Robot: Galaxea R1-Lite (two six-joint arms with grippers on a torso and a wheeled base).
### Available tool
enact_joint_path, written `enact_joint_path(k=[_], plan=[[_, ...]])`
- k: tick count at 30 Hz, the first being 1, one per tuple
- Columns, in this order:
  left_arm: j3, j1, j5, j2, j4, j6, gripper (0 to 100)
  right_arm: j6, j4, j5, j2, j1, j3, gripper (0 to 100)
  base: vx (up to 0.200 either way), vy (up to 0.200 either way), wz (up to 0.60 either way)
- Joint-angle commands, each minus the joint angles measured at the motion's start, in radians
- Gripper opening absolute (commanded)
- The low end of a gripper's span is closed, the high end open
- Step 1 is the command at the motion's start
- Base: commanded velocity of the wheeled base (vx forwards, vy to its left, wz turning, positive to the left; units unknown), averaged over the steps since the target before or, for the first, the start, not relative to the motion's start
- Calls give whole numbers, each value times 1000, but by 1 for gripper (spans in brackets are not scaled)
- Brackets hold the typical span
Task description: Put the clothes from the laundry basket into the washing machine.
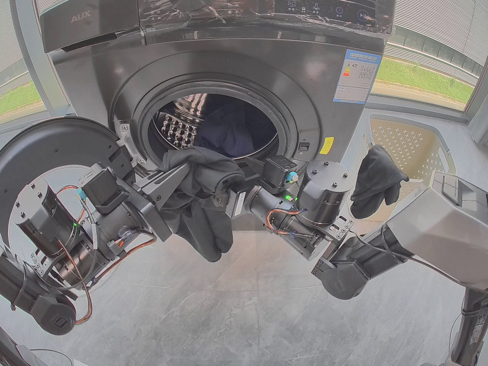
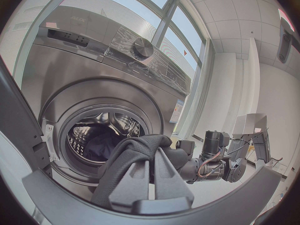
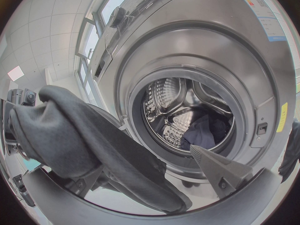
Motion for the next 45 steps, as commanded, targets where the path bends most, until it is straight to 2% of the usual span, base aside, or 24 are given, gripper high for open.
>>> enact_joint_path(k=[1, 3, 4, 15, 16, 22, 25, 37, 45], plan=[[8, 0, 0, 5, 0, 1, 0, -1, -15, 4, 13, 8, -20, 100, 0, 0, 0], [3, 1, 0, 9, 0, -1, 0, -1, -30, 4, 13, 8, -12, 100, 0, 0, 0], [-1, 1, 0, 9, 0, -1, 0, -1, -32, 5, 11, 8, -11, 0, 0, 0, 0], [-9, 15, -2, 12, 2, -2, 0, -7, -46, 2, -58, 6, 58, 0, 0, 0, 0], [-9, 15, -2, 14, 2, -4, 100, -10, -46, 2, -68, 6, 66, 0, 0, 0, 0], [-41, 51, 0, 24, 2, -55, 100, -11, -46, -2, -136, 3, 92, 0, 0, 0, 0], [-43, 70, -2, 24, 2, -64, 100, -10, -46, -5, -160, 2, 106, 0, 0, 0, 0], [-6, 74, -5, 57, 2, -58, 100, -10, -46, -8, -171, 9, 103, 0, 0, 0, 0], [74, 69, -17, 161, -1, -38, 100, -10, -40, -22, -205, 8, 86, 0, 0, 0, 0]])
